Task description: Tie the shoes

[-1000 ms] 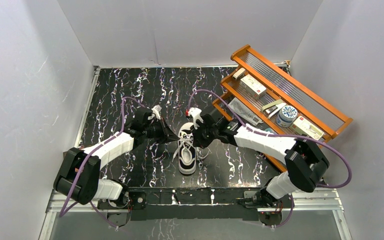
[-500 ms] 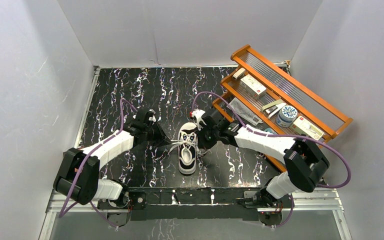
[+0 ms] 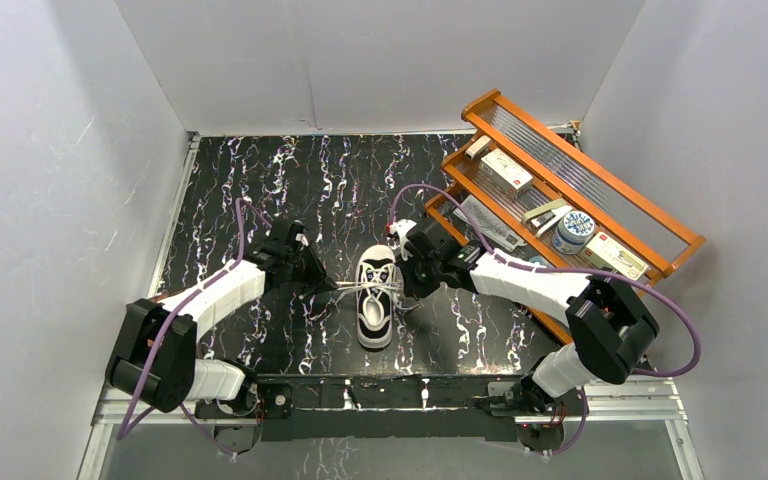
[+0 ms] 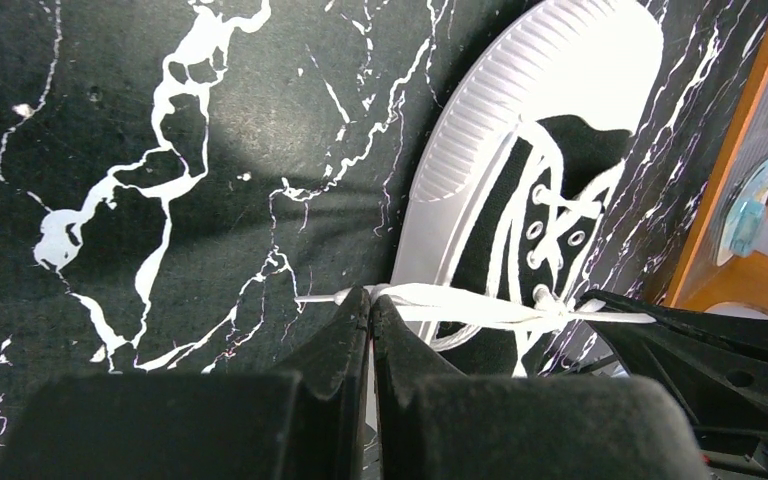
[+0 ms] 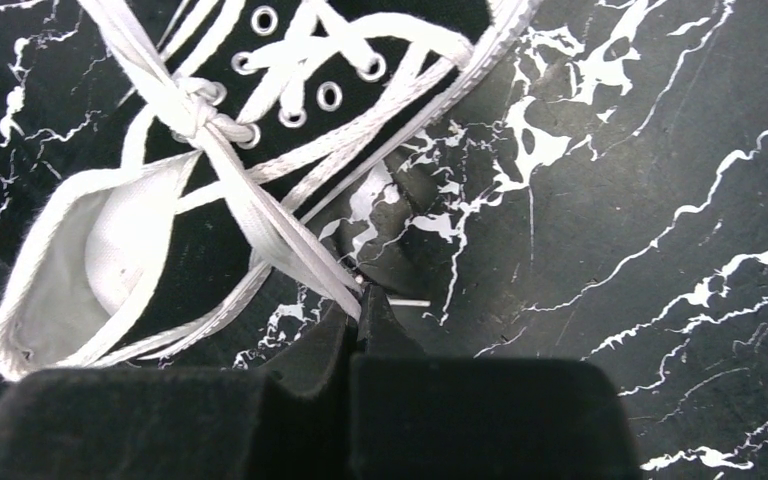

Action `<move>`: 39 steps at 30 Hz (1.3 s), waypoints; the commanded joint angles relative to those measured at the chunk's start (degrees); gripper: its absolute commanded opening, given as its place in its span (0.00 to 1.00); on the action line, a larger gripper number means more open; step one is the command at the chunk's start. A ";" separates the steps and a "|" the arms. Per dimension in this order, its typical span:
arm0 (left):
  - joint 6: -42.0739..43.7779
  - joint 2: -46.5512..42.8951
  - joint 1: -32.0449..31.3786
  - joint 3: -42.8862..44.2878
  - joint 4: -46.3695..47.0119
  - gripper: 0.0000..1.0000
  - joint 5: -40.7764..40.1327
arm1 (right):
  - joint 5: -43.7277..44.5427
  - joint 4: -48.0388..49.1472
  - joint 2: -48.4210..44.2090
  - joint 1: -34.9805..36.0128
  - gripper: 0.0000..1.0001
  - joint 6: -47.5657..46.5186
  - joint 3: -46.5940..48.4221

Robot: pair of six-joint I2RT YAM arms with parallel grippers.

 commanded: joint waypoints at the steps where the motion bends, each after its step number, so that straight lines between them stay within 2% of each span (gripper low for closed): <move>1: 0.00 -0.46 2.45 -1.41 -5.57 0.00 -3.87 | 7.03 -4.26 0.08 -0.77 0.00 -0.10 -0.26; 23: -2.74 -1.52 7.20 -9.60 -3.62 0.00 0.18 | 4.52 3.33 -4.76 -6.04 0.00 2.43 -13.44; 27: -0.68 -2.32 7.21 -9.15 -3.04 0.00 1.05 | -0.91 4.19 -5.57 -6.05 0.00 0.81 -12.26; 30: 3.07 -3.63 7.21 -5.10 -5.74 0.00 -0.01 | -6.47 3.59 -6.65 -6.07 0.00 -0.22 -8.92; 32: 5.45 -4.79 7.25 -2.35 -8.27 0.00 -1.42 | -7.52 -0.03 -6.41 -6.05 0.34 -0.01 -4.32; 33: 6.38 -6.03 7.27 -1.21 -9.18 0.01 -1.72 | -7.73 -1.41 -6.67 -6.11 0.43 0.19 -2.80; 37: 9.74 -10.84 7.21 3.14 -13.44 0.28 -3.71 | -3.77 -8.98 -10.71 -6.11 0.75 1.26 2.70; 38: 10.23 -12.15 7.26 4.19 -14.57 0.35 -4.24 | -2.24 -10.83 -11.80 -6.13 0.89 1.53 3.98; 39: 10.50 -13.58 7.23 5.21 -15.53 0.40 -4.59 | -0.75 -12.89 -12.74 -6.06 0.97 1.70 5.69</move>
